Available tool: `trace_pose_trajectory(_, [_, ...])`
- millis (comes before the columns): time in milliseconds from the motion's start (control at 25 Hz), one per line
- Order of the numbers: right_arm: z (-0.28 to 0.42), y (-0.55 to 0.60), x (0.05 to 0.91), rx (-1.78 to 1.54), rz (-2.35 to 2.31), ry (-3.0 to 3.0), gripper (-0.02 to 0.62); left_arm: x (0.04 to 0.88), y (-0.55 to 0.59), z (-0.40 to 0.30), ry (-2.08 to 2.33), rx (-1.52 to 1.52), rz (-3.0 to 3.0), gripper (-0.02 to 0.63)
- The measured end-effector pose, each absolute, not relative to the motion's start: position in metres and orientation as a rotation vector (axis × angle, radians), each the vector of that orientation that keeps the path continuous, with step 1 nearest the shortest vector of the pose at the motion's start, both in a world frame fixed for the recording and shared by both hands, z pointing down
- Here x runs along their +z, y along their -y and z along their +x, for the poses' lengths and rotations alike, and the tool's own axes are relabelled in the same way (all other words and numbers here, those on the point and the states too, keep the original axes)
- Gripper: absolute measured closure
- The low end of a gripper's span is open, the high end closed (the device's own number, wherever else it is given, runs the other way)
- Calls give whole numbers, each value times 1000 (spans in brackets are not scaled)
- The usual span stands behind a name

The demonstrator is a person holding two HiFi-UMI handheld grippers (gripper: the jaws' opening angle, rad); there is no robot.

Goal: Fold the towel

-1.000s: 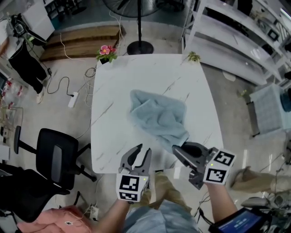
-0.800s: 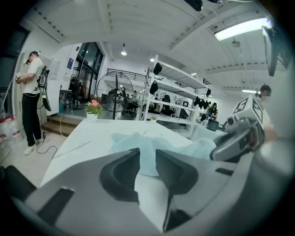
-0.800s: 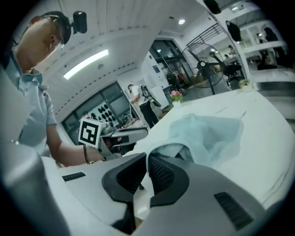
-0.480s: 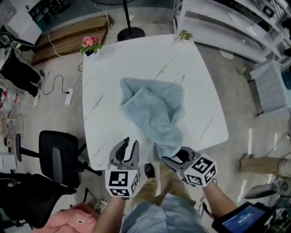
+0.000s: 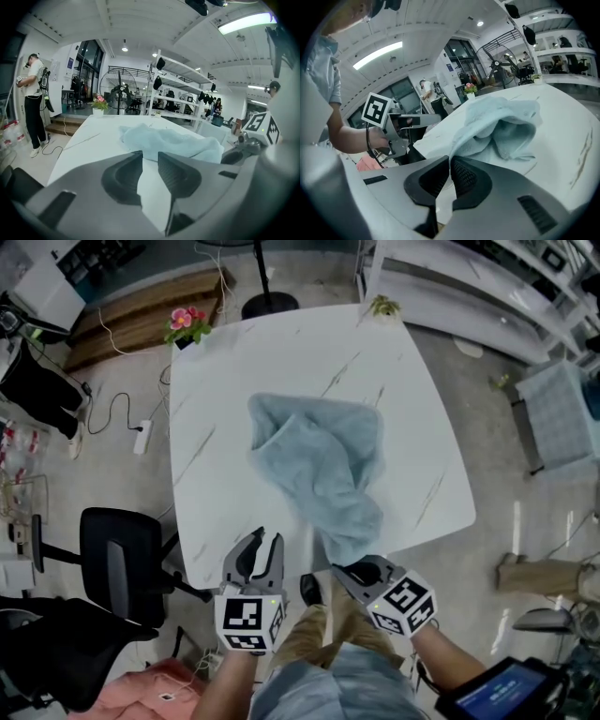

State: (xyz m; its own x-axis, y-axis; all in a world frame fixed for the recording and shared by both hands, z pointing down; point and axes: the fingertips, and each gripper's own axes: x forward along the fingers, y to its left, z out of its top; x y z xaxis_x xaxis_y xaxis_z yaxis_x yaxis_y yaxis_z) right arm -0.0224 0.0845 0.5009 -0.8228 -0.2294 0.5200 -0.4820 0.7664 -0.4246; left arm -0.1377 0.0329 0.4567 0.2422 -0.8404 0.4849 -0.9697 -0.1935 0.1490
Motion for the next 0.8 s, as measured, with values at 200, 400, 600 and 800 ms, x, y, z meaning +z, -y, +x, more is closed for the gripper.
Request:
trace_pose_trajectory(200, [-30,-68,434,897,484,2691,571,439,-26,-136,1669,374,2135,502])
trace_pose_trajectory(400, [-24,-10,353,1212,530,2811,571,418,-19,-134,1686,308,2169,501])
trace_pose_trajectory(600, [-26,37,293,1451,541,2856,571,408,-12,-118,1662,245,2213,480])
trace_pose_trajectory(800, [-42,58,263,1387,535,2886,571,395,5,-86,1598,152,2297,391])
